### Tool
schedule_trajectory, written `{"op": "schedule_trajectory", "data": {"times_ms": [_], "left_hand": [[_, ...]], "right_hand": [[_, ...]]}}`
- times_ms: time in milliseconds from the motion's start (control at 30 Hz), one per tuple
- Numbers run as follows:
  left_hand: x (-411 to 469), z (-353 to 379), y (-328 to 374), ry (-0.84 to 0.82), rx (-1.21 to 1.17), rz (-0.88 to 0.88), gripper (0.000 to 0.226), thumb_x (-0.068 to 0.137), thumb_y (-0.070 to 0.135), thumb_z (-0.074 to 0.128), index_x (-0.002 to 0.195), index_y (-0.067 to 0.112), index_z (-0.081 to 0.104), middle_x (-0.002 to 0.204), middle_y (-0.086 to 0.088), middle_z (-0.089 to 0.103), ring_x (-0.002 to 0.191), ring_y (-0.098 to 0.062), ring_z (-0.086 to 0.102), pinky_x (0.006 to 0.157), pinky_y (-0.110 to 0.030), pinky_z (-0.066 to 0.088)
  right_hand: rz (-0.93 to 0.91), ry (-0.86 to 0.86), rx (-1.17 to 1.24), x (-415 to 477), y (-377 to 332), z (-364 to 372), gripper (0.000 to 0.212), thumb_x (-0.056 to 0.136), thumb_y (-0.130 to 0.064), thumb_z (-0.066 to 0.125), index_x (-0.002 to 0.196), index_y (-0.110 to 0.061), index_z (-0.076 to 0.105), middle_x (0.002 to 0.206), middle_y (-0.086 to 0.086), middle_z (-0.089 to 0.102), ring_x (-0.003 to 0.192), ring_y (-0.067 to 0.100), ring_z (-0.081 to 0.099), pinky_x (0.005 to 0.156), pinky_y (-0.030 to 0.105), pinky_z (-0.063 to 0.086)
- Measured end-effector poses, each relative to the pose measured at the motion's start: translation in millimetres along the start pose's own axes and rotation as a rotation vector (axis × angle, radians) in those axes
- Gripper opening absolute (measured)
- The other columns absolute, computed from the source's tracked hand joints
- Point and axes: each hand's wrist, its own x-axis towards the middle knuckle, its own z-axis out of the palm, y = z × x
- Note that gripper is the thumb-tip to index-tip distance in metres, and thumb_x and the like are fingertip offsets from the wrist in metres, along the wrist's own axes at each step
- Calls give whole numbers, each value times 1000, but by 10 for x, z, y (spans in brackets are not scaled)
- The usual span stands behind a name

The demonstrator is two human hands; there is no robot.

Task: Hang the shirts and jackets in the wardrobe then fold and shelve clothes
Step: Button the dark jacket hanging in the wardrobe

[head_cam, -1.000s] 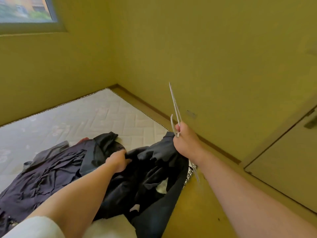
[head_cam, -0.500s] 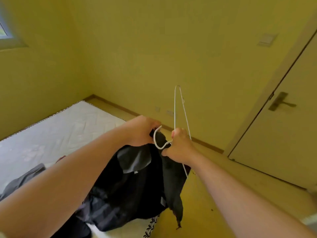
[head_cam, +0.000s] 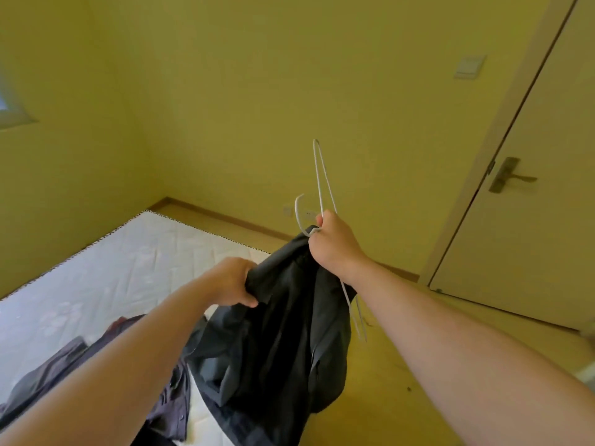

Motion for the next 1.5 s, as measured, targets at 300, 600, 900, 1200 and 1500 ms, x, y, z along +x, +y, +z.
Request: {"op": "schedule_trajectory", "data": {"times_ms": [300, 600, 900, 1200, 1500], "left_hand": [[63, 963, -506, -80, -76, -339, 41, 90, 37, 67, 124, 15, 63, 118, -6, 68, 108, -28, 62, 86, -29, 45], [76, 1139, -323, -288, -1013, -793, 76, 85, 37, 79, 138, 0, 41, 132, -17, 55, 117, -39, 54, 99, -49, 45], [322, 822, -110, 99, -1195, -615, 31, 104, 20, 36, 124, 8, 56, 121, -13, 62, 110, -32, 55, 93, -48, 43], [403, 48, -167, -161, -1002, -366, 47, 79, 24, 73, 120, 2, 64, 111, -18, 73, 103, -36, 70, 95, -46, 53], [278, -787, 258, 107, -777, -140, 23, 80, 9, 77, 102, 6, 72, 94, -9, 77, 93, -30, 73, 89, -41, 55]], "right_hand": [[39, 98, -12, 26, 67, -291, 21, 84, -12, 38, 99, -26, 43, 92, -12, 38, 89, 20, 39, 73, 31, 37], [88, 213, 34, -16, 106, -526, 48, 89, -9, 38, 136, -13, 43, 140, -1, 47, 109, 16, 47, 85, 34, 40], [120, 270, 75, -54, 259, -736, 23, 87, -6, 39, 100, -23, 48, 96, -9, 44, 72, 6, 39, 59, 25, 32], [162, 362, 63, -53, 402, -960, 17, 88, -7, 39, 99, -19, 45, 85, -6, 46, 66, 14, 43, 55, 29, 32], [277, 364, -16, -7, 705, -918, 20, 92, -8, 40, 109, -14, 48, 91, 2, 52, 71, 19, 51, 55, 30, 36]]}}
